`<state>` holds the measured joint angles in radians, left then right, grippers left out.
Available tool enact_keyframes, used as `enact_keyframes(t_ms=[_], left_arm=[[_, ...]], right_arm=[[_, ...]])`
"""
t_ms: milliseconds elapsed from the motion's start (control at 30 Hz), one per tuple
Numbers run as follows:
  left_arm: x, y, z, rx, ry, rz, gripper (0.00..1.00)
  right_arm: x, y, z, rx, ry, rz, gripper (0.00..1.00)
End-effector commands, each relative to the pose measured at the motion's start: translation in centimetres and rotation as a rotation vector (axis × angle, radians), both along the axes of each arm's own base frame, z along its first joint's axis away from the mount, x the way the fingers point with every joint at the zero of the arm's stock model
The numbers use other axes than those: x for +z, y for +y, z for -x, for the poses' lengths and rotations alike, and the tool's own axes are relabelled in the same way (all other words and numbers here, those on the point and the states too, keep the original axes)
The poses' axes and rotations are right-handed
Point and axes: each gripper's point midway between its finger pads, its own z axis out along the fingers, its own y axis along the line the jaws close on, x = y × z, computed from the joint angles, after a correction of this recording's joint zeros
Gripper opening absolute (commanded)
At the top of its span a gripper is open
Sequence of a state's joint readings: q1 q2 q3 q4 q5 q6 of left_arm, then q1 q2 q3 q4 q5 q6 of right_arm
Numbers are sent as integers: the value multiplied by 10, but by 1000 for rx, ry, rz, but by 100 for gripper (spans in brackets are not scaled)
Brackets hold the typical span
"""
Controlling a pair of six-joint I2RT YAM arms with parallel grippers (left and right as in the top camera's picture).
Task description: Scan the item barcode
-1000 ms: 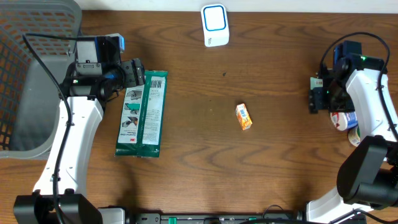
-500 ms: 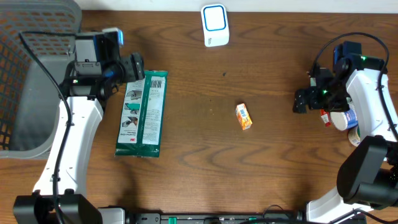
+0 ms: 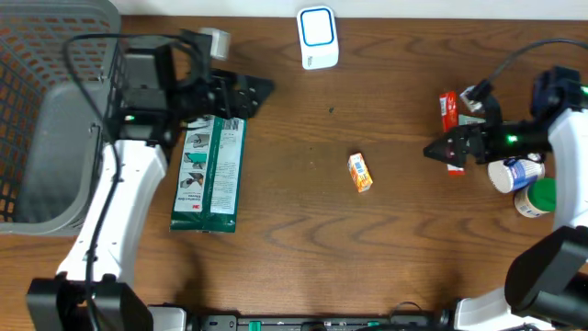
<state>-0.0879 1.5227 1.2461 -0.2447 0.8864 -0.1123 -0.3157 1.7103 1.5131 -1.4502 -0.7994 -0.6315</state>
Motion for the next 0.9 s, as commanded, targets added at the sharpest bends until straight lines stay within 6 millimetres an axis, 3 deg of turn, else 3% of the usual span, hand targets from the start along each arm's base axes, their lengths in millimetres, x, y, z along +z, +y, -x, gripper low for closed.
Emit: enact_keyframes(t_ms=[0,167,300,667,867], left_arm=[[9,-50,30,-225,19,99,95],[11,-93,41,-336,-46,104,93],[14,-112,47,-384,-91,113,92],[15,-124,56,-427,-95,122,91],[18,-135,66,-464,-86,142,76]], right_arm=[[49,26,-7,64,-213,-232,97],[60,48,5,151,-246,-300,96],[70,66,15,214,-267,-358,98],[88,131,43,422,-295,-480,99],[94,157,50,507,-353,-526,98]])
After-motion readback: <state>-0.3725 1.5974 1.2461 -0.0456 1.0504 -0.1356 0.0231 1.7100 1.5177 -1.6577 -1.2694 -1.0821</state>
